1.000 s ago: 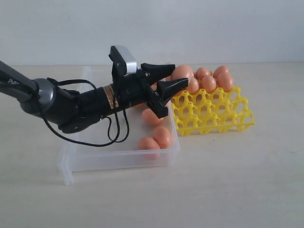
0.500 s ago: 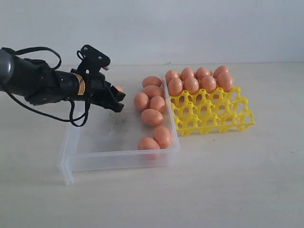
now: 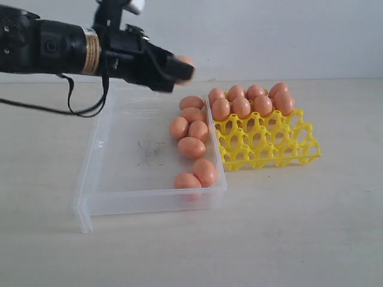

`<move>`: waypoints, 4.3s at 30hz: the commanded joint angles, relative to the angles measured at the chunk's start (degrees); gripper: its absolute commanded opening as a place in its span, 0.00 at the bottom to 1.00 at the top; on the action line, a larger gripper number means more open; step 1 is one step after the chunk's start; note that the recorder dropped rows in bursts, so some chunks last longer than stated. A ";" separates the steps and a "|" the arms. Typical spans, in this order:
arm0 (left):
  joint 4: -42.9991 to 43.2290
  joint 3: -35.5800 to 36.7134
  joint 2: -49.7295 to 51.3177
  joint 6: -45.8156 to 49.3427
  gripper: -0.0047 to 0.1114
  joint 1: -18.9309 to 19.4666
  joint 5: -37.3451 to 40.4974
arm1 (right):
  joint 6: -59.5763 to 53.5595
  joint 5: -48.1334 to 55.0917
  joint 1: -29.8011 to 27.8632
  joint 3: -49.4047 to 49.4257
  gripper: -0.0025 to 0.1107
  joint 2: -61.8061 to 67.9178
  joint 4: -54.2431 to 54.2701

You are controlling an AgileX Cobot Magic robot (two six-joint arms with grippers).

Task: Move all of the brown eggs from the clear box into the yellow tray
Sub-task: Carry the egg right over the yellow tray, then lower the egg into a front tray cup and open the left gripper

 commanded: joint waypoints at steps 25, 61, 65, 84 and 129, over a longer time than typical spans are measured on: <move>11.57 -0.06 11.58 94.91 0.07 -20.12 45.05 | -0.12 0.18 0.00 0.22 0.02 0.19 -0.08; -74.57 -3.82 30.63 45.85 0.07 -12.49 -39.52 | -0.12 0.18 0.00 0.22 0.02 0.19 -0.08; -68.19 -3.82 30.18 38.36 0.07 -10.48 -39.52 | -0.12 0.18 0.00 0.22 0.02 0.19 -0.08; 11.57 -19.10 19.40 -48.13 0.07 -3.64 3.97 | -0.12 -0.12 0.00 0.22 0.02 0.19 0.04; 11.57 -20.80 26.35 -36.70 0.36 -4.75 3.15 | -0.12 -0.12 0.00 0.22 0.02 0.19 0.04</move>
